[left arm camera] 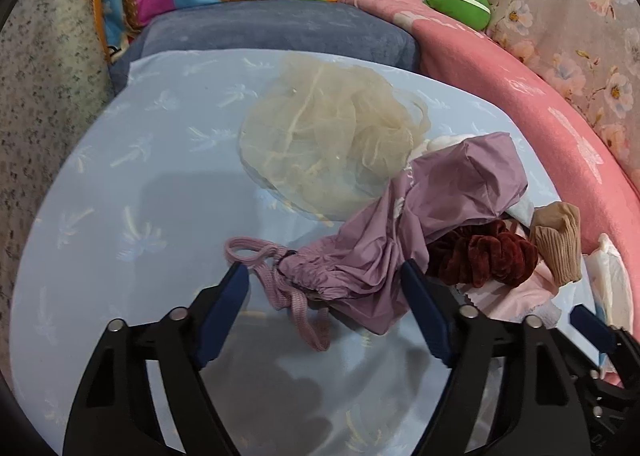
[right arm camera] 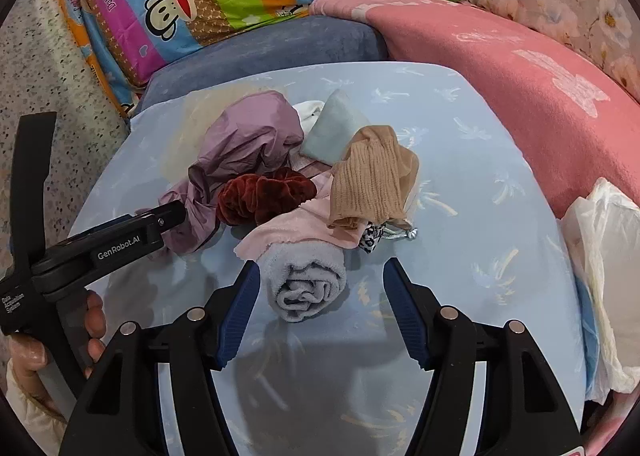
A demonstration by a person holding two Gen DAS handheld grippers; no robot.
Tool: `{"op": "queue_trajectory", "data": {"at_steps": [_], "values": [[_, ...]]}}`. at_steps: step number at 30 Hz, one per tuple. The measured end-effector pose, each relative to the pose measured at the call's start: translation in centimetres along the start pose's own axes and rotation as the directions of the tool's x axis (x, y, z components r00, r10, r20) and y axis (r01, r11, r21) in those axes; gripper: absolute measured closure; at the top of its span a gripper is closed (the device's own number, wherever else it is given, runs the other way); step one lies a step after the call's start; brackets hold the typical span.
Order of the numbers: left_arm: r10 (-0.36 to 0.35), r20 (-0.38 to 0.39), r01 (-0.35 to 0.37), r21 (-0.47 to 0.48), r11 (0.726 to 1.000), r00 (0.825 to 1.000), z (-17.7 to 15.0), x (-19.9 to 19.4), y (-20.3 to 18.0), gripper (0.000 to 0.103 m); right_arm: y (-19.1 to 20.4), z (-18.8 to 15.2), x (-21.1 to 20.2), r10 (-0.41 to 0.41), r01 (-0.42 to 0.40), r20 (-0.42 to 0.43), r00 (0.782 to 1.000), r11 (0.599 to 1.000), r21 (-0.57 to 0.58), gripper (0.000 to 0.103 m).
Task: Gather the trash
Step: 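Grasp the mauve fabric with the left gripper while the right gripper grasps the grey sock, then carry both items over the white bin and open both grippers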
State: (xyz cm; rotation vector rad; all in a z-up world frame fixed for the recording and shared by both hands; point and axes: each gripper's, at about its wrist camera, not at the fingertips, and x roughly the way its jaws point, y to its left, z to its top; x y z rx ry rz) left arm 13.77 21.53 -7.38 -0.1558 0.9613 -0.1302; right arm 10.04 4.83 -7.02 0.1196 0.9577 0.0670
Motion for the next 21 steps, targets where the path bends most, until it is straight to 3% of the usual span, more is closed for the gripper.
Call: {"op": "queue_trajectory", "data": {"at_steps": [4,5,6,8,12,21], "values": [[-0.049,-0.013,0.049,0.000,0.999,0.999,-0.2,0.3,-0.5,0.051,-0.1,-0.2,1.2,0.016,-0.015,-0.026,1.000,1.000,0.027,0.040],[-0.060,-0.013,0.060,0.012,0.998,0.998,-0.3,0.3,-0.7,0.065,-0.1,-0.3,1.3,0.019,-0.018,-0.031,0.999,0.999,0.030,0.045],[-0.063,-0.016,0.063,0.017,0.998,0.998,-0.3,0.3,-0.9,0.072,-0.1,-0.4,1.5,0.029,-0.028,-0.036,0.999,0.999,0.032,0.057],[-0.070,-0.013,0.071,0.020,0.997,0.997,-0.4,0.0,-1.1,0.078,0.0,-0.4,1.6,0.039,-0.038,-0.039,0.998,0.999,0.035,0.069],[-0.072,0.010,0.071,0.029,0.997,0.997,-0.4,-1.1,-1.2,0.081,0.5,-0.5,0.8,0.042,-0.042,-0.024,0.999,0.999,0.015,0.082],[-0.080,0.093,0.075,0.054,0.996,0.992,0.3,-5.1,-2.5,0.082,0.2,0.0,-3.8,0.074,-0.075,0.064,0.995,0.997,0.016,0.083]]}}
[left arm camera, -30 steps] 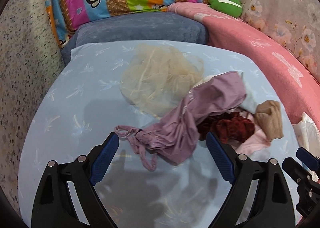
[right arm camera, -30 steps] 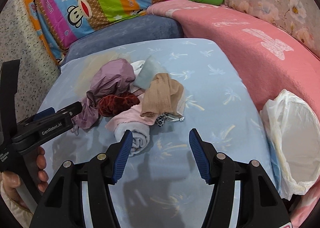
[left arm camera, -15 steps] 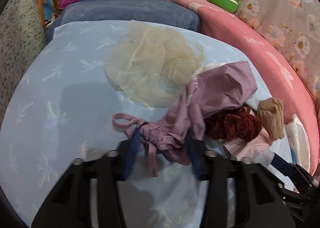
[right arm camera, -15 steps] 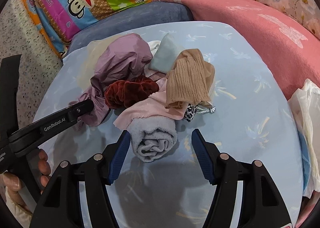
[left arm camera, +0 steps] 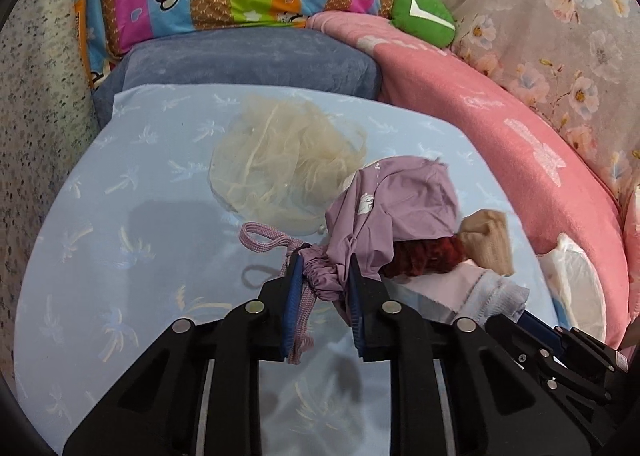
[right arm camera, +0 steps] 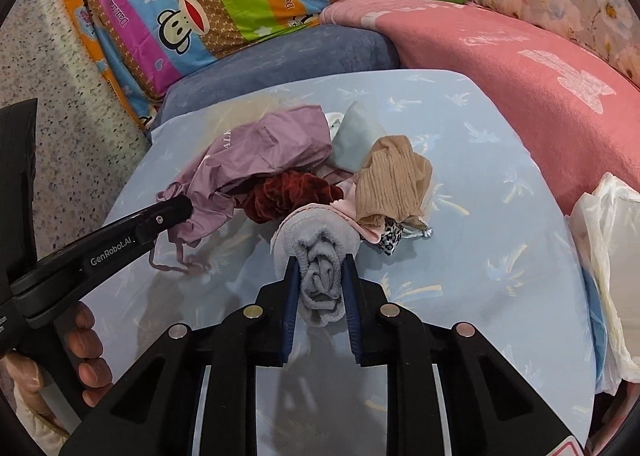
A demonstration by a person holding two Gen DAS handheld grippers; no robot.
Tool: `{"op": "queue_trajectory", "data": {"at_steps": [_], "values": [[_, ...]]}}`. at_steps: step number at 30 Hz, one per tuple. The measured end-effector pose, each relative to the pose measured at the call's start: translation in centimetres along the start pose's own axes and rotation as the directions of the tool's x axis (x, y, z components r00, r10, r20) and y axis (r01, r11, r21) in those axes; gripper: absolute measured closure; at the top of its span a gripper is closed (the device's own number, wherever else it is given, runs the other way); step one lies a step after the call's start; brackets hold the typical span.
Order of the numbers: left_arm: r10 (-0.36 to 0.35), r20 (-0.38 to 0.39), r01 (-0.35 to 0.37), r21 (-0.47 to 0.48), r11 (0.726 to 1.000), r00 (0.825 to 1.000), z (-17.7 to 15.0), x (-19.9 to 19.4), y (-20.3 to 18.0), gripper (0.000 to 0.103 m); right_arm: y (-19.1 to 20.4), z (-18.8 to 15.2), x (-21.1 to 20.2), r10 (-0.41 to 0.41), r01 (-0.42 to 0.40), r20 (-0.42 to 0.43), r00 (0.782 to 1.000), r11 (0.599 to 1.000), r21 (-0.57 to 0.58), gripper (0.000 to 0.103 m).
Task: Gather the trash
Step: 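Carry both items over the white bin and open both grippers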
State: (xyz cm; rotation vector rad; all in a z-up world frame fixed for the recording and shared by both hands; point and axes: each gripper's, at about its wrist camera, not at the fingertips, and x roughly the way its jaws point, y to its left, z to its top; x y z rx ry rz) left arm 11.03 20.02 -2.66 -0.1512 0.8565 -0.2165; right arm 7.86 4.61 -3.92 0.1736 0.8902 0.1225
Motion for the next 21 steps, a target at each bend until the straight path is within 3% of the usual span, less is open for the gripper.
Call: {"op": "queue_trajectory", "data": {"at_steps": [11,21], "values": [[-0.054,0.095,0.045,0.097,0.994,0.994,2.0,-3.5,-5.0,0.082,-2.9,1.5,-6.5,-0.011,0.003,0.142,0.990,0.999,0.053,0.083],[-0.153,0.097,0.130,0.211,0.969,0.983,2.0,-4.0,-11.9,0.082,-9.4,1.3,-11.6,-0.099,0.061,0.227,0.969,0.984,0.170,0.083]]}}
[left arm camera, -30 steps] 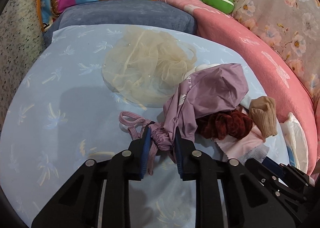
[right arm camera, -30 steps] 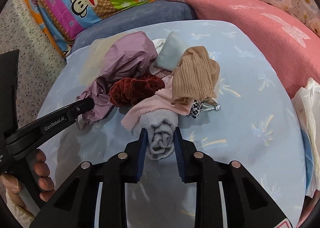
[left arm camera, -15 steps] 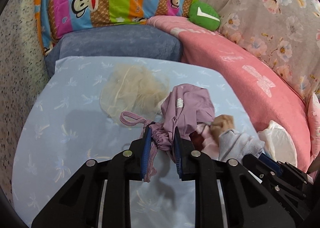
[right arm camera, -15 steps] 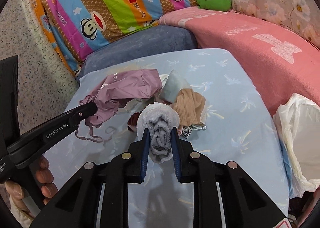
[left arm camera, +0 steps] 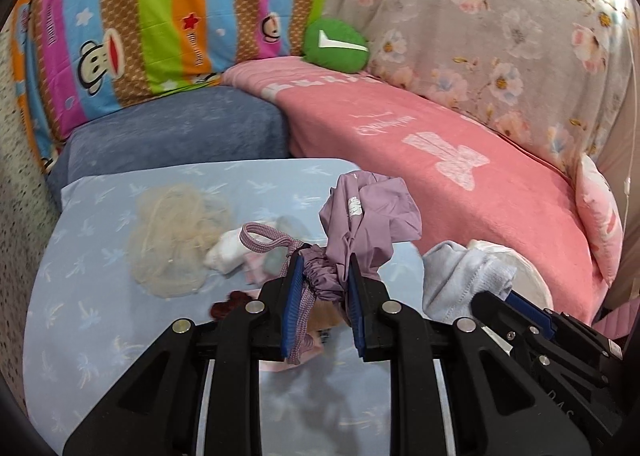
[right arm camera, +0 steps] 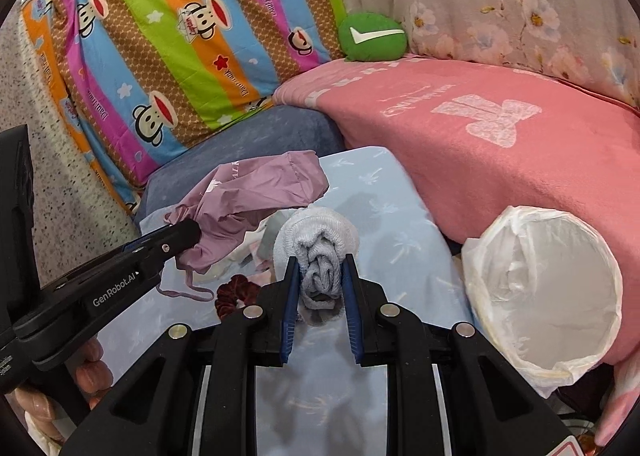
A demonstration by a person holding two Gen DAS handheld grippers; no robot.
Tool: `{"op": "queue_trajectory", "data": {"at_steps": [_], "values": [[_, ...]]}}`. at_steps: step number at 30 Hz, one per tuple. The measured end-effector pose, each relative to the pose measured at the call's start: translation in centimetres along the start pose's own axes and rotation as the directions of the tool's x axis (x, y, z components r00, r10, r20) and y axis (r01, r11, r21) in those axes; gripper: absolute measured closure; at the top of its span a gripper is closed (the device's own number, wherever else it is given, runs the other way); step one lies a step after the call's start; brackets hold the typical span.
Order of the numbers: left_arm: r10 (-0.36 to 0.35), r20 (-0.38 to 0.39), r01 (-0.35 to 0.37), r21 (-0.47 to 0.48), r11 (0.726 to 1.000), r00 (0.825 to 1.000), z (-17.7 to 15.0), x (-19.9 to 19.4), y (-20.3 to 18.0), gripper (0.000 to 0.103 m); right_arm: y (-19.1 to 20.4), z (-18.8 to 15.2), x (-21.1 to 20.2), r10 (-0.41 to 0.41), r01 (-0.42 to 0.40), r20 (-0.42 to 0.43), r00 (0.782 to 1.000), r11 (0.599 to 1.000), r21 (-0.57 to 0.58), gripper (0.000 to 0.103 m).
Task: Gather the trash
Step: 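Carry both items over the white bin and open both grippers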
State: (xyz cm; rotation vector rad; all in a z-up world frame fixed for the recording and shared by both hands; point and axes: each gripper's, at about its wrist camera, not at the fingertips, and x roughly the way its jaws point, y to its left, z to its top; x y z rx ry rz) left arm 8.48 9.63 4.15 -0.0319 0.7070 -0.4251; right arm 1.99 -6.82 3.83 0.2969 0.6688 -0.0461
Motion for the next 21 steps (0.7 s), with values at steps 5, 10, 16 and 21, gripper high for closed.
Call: {"op": "queue_trajectory", "data": {"at_steps": [5,10,16,21], "values": [[-0.052,-0.014,0.052,0.066,0.996,0.999,0.2,0.8,-4.2,0.082,-4.3,0.3,-1.8,-0.054,0.052,0.031,0.998,0.997,0.062,0.083],[-0.102,-0.030,0.104,0.120,0.987,0.994,0.1,1.6,-8.1,0.082,-8.8,0.3,-3.2,-0.116,0.111,0.043,0.992,0.987,0.119,0.083],[-0.143,-0.066,0.153,0.181,0.972,0.987,-0.3,3.0,-12.6,0.081,-13.3,-0.2,-4.5,-0.183,0.172,0.046,0.982,0.968,0.185,0.083],[-0.164,-0.103,0.184,0.216,0.959,0.981,-0.8,4.2,-15.5,0.081,-16.4,-0.8,-5.3,-0.238,0.222,0.045,0.970,0.949,0.225,0.082]]}}
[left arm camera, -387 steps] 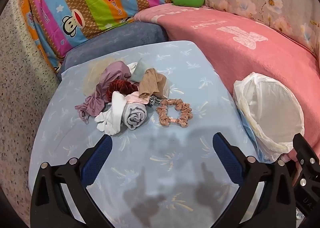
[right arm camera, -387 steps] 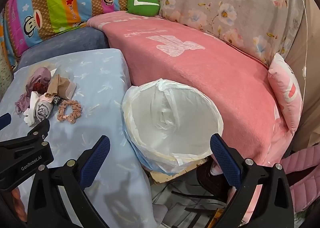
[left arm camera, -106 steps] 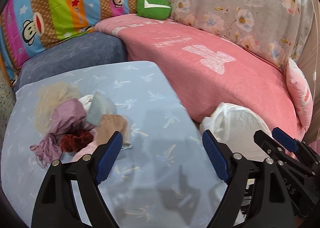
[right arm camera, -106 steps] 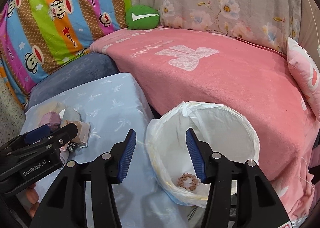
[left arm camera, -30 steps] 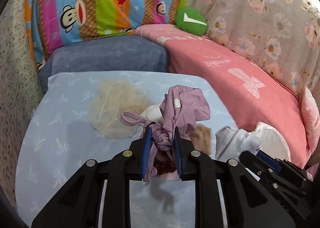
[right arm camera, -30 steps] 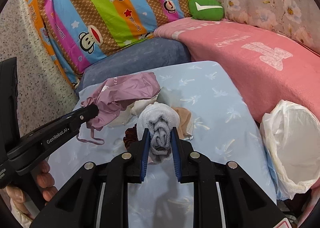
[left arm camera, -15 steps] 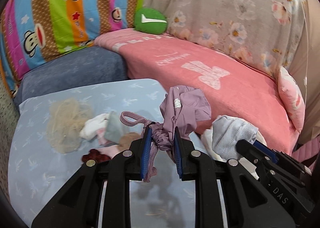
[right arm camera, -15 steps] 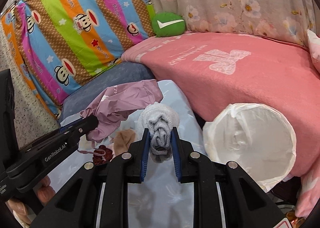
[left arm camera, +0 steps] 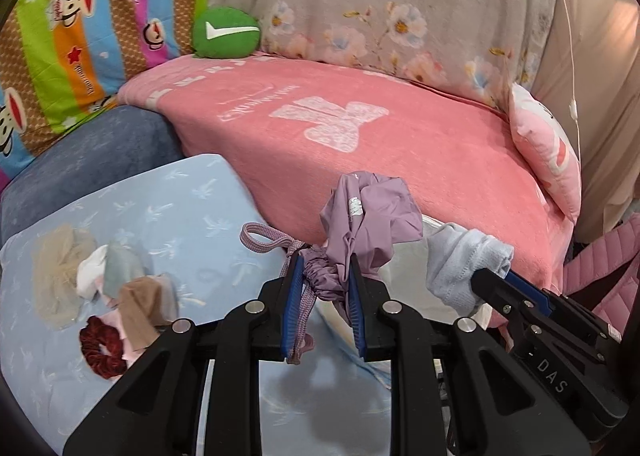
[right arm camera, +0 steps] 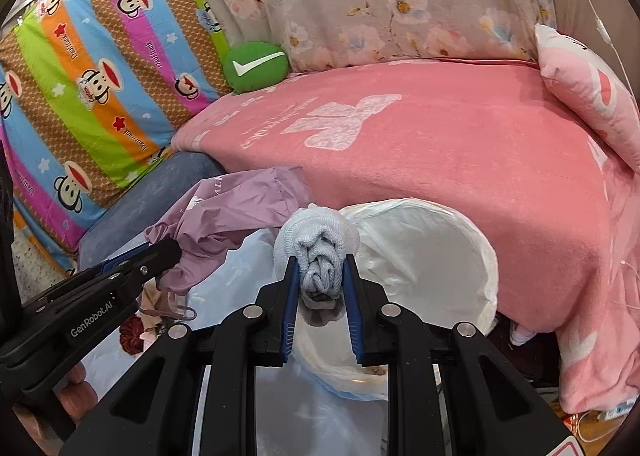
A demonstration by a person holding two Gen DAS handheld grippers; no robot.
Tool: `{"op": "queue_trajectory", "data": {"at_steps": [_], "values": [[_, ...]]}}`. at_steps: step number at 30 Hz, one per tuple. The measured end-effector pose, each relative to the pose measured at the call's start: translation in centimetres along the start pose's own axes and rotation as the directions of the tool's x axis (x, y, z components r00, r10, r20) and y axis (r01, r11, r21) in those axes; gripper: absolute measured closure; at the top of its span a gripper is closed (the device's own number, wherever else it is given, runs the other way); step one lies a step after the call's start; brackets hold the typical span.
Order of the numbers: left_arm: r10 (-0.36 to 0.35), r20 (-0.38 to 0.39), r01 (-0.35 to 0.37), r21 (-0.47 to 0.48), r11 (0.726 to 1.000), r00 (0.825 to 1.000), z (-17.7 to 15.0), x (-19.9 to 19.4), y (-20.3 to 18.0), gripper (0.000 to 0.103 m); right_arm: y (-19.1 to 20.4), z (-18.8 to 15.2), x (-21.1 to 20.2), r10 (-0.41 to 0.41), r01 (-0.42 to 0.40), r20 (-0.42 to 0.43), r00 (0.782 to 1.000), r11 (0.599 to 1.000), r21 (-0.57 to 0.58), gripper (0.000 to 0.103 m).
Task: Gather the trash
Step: 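Carry both items over the white bin and open both grippers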
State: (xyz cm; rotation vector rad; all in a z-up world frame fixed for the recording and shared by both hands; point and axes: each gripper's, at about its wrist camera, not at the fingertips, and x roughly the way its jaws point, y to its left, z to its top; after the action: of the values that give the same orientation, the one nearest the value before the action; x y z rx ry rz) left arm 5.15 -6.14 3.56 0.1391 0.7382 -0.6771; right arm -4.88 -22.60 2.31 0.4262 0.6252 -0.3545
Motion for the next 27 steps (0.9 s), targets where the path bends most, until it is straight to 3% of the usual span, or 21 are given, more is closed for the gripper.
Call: {"op": "queue_trajectory", "data": {"at_steps": [10,14,27], "values": [[-0.043,-0.075,0.047,0.054,0.997,0.996,0.2,2.8,-3.6,0.076,-4.0,0.2,0.6,-0.047,0.048,-0.004,0.999,0.997,0.066,0.082],[-0.009,-0.061,0.012,0.047,0.999,0.998,0.3,3.0,-4.0,0.037,-4.5,0.0,1.0,-0.051,0.052,-0.010,0.999,0.996,0.079,0.081],[0.019,-0.059,-0.018,0.013,1.000,0.998,-0.3,2.8,-2.8,0.032,-3.4,-0.3,1.7,-0.034,0.035,-0.015,0.999,0.997,0.072,0.074]]}}
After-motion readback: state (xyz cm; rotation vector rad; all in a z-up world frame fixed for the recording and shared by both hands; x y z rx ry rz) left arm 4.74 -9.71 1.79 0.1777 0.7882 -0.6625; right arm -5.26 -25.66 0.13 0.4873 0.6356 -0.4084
